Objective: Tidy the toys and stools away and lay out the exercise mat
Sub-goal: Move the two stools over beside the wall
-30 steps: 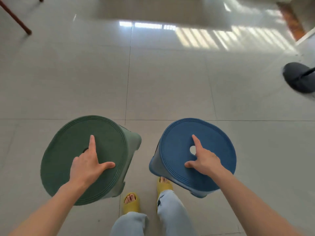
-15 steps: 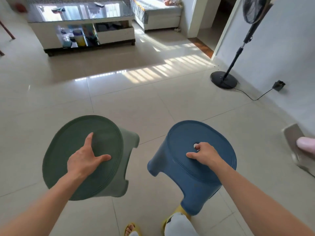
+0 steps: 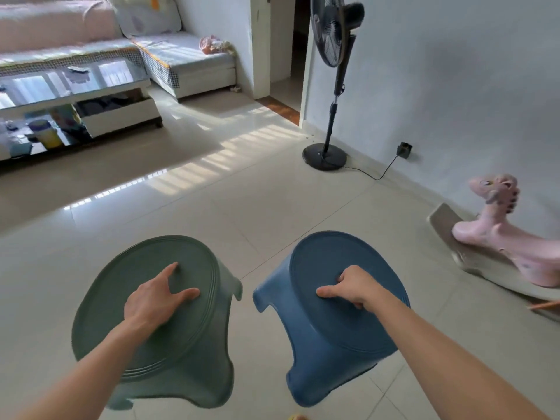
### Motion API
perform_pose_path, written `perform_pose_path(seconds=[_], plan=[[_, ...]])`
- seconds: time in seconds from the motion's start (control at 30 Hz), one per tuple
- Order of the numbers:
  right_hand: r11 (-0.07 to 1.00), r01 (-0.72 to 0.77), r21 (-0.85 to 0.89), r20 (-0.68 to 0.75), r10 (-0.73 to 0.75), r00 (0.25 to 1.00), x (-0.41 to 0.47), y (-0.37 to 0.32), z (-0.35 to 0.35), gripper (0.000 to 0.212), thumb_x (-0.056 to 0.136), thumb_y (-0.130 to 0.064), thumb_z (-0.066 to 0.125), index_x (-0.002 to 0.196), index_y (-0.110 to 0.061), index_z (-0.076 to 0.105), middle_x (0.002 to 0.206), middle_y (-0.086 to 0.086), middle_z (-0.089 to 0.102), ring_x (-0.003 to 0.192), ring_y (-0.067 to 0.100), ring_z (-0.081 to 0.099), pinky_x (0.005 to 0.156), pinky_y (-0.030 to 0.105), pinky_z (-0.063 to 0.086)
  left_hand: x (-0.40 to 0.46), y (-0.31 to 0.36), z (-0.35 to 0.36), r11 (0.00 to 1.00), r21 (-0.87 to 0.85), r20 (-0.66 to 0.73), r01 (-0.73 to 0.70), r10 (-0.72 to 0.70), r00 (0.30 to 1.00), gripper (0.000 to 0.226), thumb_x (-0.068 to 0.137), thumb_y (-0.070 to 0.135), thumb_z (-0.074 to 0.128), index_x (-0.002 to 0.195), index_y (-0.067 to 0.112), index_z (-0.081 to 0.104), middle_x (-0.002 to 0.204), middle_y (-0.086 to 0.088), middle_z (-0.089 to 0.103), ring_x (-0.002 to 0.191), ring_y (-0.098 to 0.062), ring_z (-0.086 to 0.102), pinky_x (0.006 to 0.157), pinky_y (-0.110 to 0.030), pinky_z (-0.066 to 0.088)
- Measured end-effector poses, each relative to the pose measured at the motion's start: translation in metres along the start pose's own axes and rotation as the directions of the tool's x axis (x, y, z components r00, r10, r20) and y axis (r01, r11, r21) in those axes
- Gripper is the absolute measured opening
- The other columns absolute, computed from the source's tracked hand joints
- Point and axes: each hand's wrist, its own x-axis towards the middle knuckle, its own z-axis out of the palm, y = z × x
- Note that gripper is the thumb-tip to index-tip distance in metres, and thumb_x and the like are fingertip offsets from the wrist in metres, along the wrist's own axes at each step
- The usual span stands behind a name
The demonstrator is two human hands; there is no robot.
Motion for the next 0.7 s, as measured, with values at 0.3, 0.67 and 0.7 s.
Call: perform_pose_path(seconds=[0.3, 0.67, 0.7], plan=[[0.992, -0.105, 0.074, -0.205, 0.118, 0.972, 0.035, 0.032, -0.092, 0.051, 0.066, -0.056, 0.072, 0.066, -0.014, 0.043, 0.056, 0.0, 0.049, 0.047, 0.015, 0.045, 0.05, 0.025, 0.035, 0.066, 0.144, 0.025, 0.975, -0.037, 0.038, -0.221, 0.223, 0.974, 0.074, 0.076, 0.052, 0.066, 0.141, 0.034, 0.035, 0.11, -0.007, 0.062, 0.112, -0.029, 0.055, 0.088, -0.036, 0.042], [0.898, -0.221, 0.381, -0.326, 0.354, 0.877, 0.144, 0.04, -0.187, 0.051, 0.069, -0.052, 0.072, 0.066, -0.013, 0.04, 0.056, 0.002, 0.044, 0.045, 0.016, 0.04, 0.044, 0.024, 0.031, 0.216, 0.304, 0.075, 0.902, -0.032, 0.213, -0.43, 0.427, 0.879, 0.075, 0.076, 0.052, 0.067, 0.141, 0.037, 0.034, 0.126, -0.009, 0.059, 0.119, -0.03, 0.053, 0.091, -0.035, 0.042], [0.886, -0.234, 0.4, -0.333, 0.379, 0.864, 0.157, 0.037, -0.198, 0.05, 0.07, -0.052, 0.072, 0.066, -0.013, 0.04, 0.056, 0.002, 0.044, 0.045, 0.016, 0.04, 0.043, 0.024, 0.03, 0.236, 0.321, 0.077, 0.893, -0.038, 0.228, -0.449, 0.445, 0.866, 0.074, 0.076, 0.052, 0.067, 0.141, 0.037, 0.034, 0.126, -0.01, 0.059, 0.119, -0.03, 0.053, 0.091, -0.035, 0.042]])
